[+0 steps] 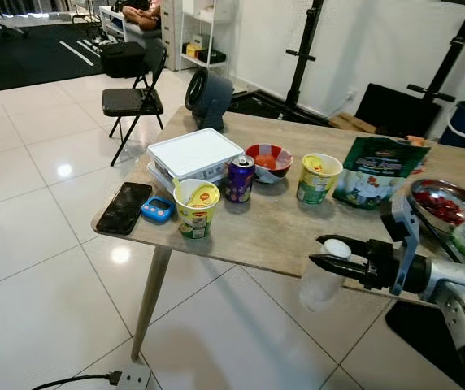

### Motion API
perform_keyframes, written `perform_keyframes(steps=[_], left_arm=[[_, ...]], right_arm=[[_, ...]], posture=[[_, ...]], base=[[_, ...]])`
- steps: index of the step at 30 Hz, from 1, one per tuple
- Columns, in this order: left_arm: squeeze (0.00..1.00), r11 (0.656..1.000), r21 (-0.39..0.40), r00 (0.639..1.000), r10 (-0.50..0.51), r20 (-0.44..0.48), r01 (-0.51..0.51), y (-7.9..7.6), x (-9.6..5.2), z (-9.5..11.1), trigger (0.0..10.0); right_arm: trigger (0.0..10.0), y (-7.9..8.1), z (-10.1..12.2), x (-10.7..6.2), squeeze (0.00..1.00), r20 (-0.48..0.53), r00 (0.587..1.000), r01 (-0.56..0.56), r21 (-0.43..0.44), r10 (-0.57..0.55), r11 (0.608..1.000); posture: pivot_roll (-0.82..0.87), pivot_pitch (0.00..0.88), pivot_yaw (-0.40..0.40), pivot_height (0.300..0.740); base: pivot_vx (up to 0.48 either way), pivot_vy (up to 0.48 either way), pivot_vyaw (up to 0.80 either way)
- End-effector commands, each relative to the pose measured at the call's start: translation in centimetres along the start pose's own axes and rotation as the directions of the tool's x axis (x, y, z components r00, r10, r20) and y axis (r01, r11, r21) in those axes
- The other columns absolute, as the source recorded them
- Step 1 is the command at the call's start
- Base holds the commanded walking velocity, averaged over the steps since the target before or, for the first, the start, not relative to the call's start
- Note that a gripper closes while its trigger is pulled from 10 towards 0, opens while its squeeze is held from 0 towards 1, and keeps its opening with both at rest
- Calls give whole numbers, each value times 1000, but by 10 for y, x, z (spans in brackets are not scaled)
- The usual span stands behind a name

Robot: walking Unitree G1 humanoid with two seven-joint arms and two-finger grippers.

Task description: Restocking fridge

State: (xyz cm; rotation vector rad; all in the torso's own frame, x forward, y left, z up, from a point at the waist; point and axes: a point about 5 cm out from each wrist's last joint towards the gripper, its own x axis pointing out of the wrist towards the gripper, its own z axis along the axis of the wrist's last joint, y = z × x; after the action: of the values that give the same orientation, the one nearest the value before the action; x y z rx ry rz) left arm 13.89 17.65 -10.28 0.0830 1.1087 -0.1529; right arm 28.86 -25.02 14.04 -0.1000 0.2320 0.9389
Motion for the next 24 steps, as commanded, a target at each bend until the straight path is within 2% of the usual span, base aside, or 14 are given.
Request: perform_keyframes(steps=[1, 3, 4, 5, 10, 11, 15, 17, 18, 19, 21, 22, 23, 24], left_arm=[[0, 1000, -15, 993, -25, -118, 24, -7, -3, -30, 10000], [0, 1000, -16, 993, -26, -117, 24, -8, -3, -29, 10000], [0, 1000, -17, 993, -25, -116, 23, -7, -3, -29, 10000], [0, 1000, -17, 993, -25, -116, 23, -7, -3, -29, 10000], [0, 1000, -17, 993, -20, -115, 18, -6, -4, -29, 10000], [0, 1000, -17, 993, -20, -115, 18, -6, -4, -29, 10000], [0, 1000, -19, 993, -16, -113, 14, -5, -4, -30, 10000], [0, 1000, -19, 993, -16, -113, 14, -5, -4, -30, 10000], [0, 1000, -17, 993, -16, -113, 15, -5, -4, -30, 10000], [0, 1000, -17, 993, -16, -113, 15, -5, -4, -30, 10000], [0, 1000, -14, 994, -15, -112, 14, -5, -4, -29, 10000], [0, 1000, -14, 994, -15, -112, 14, -5, -4, -29, 10000], [0, 1000, -12, 994, -14, -111, 13, -5, -4, -29, 10000], [0, 1000, -10, 994, -14, -111, 13, -5, -4, -29, 10000]], right_arm=[[10000, -6, -9, -3, 0, -67, 995, 71, -17, -72, 997], [10000, -9, -14, -4, 0, -88, 990, 105, -15, -106, 994], [10000, -15, -29, -7, 0, -144, 971, 193, -7, -192, 981], [10000, -15, -29, -7, 0, -144, 971, 193, -7, -192, 981], [10000, -19, -68, -12, 0, -238, 904, 378, 54, -355, 924], [10000, -19, -68, -12, 0, -238, 904, 378, 54, -355, 924], [10000, -13, -108, -19, 0, -349, 804, 543, 99, -482, 834], [10000, -13, -108, -19, 0, -349, 804, 543, 99, -482, 834], [10000, -9, -120, -23, 0, -383, 767, 592, 110, -515, 799], [10000, -9, -120, -23, 0, -383, 767, 592, 110, -515, 799], [10000, 1, -146, -33, 0, -460, 660, 710, 123, -594, 694], [10000, 1, -146, -33, 0, -460, 660, 710, 123, -594, 694], [10000, 8, -159, -40, 0, -499, 595, 773, 141, -630, 619], [10000, 15, -170, -45, 0, -534, 536, 816, 130, -654, 563]], posture=[[-80, 32, -72, 740], [-79, 31, -73, 740], [-78, 32, -75, 740], [-78, 32, -75, 740], [-74, 32, -75, 740], [-74, 32, -75, 740], [-73, 27, -77, 740], [-73, 27, -77, 740], [-73, 27, -77, 740], [-73, 27, -77, 740], [-70, 24, -77, 740], [-70, 24, -77, 740], [-72, 21, -75, 740], [-72, 21, -75, 740]], base=[[-277, 0, 0], [-277, 0, 0], [0, 0, 0], [0, 0, 0], [0, 0, 0], [0, 0, 0], [0, 0, 0], [0, 0, 0], [0, 0, 0], [0, 0, 0], [0, 0, 0], [0, 0, 0], [0, 0, 0], [0, 0, 0]])
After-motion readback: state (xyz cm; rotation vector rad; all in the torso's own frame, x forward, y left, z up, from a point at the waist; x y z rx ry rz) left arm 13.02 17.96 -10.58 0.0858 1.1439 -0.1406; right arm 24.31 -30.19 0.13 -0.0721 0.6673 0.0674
